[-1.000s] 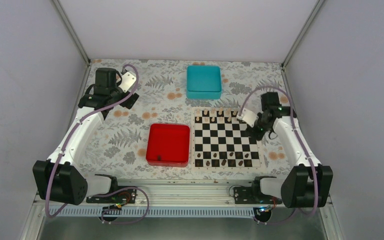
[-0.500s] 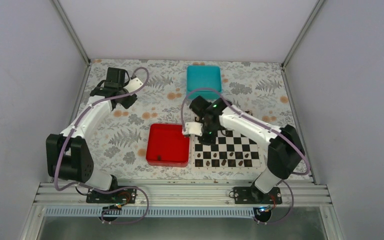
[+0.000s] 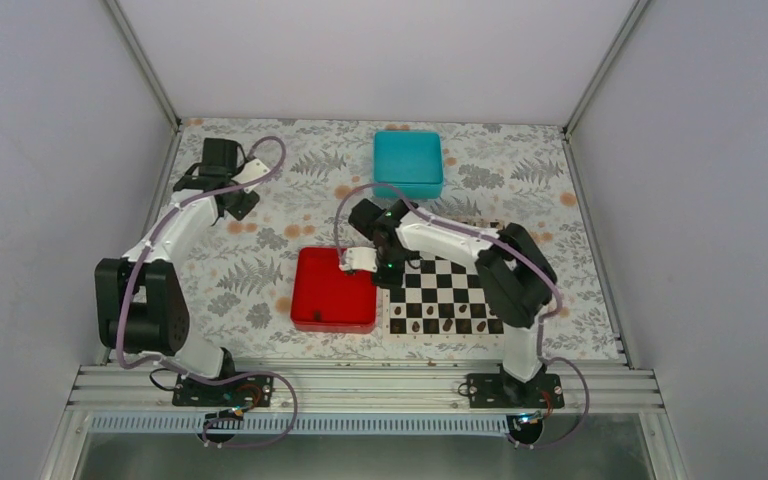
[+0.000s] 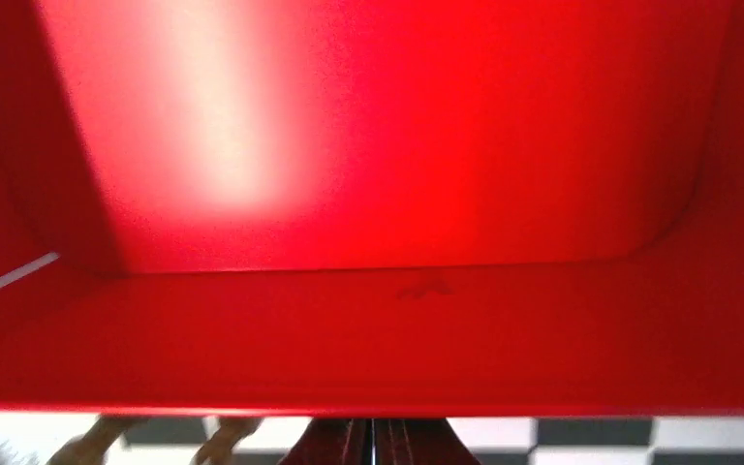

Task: Set up the chess pieces on the board
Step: Adjust the storage box at the center of the board.

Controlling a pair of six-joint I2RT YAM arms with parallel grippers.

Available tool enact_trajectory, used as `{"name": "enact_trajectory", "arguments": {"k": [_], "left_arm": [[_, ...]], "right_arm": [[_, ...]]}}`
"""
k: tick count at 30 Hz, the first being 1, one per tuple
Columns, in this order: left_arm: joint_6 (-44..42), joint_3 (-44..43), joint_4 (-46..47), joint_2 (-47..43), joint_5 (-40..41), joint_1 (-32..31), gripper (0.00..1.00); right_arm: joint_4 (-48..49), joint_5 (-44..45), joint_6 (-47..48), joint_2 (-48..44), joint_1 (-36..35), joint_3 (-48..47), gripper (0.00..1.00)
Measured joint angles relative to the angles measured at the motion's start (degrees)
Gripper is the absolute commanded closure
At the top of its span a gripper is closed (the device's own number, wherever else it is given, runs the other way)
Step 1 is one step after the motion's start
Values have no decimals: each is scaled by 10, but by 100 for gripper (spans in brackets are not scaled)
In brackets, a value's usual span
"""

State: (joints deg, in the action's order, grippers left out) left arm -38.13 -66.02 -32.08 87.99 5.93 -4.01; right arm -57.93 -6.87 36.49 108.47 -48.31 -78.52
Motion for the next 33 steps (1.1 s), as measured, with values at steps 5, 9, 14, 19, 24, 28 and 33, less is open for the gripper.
{"name": "enact_trajectory", "arguments": {"k": [5, 9, 14, 19, 24, 28, 33], "left_arm": [[0, 9, 0, -27, 1, 46, 98], [0, 22, 3, -54, 1, 70, 98], [-2, 46, -5, -75, -4, 86, 98], [-12, 63, -25, -88, -13, 92, 98], [-22, 64, -48, -81, -46, 91, 98], [-33, 64, -64, -55, -70, 91, 98], [-52, 74, -82, -28, -87, 90, 98]], "right_arm": [[18, 5, -5, 86, 0, -112, 96], [17, 7, -6, 184, -7, -280, 96], [14, 2, -6, 304, -26, -467, 96], [20, -6, -6, 290, -46, -441, 96], [32, -2, -11, 144, -52, -256, 96], [30, 11, -22, 33, -52, -168, 96], [4, 14, -23, -23, -59, -99, 96]]}}
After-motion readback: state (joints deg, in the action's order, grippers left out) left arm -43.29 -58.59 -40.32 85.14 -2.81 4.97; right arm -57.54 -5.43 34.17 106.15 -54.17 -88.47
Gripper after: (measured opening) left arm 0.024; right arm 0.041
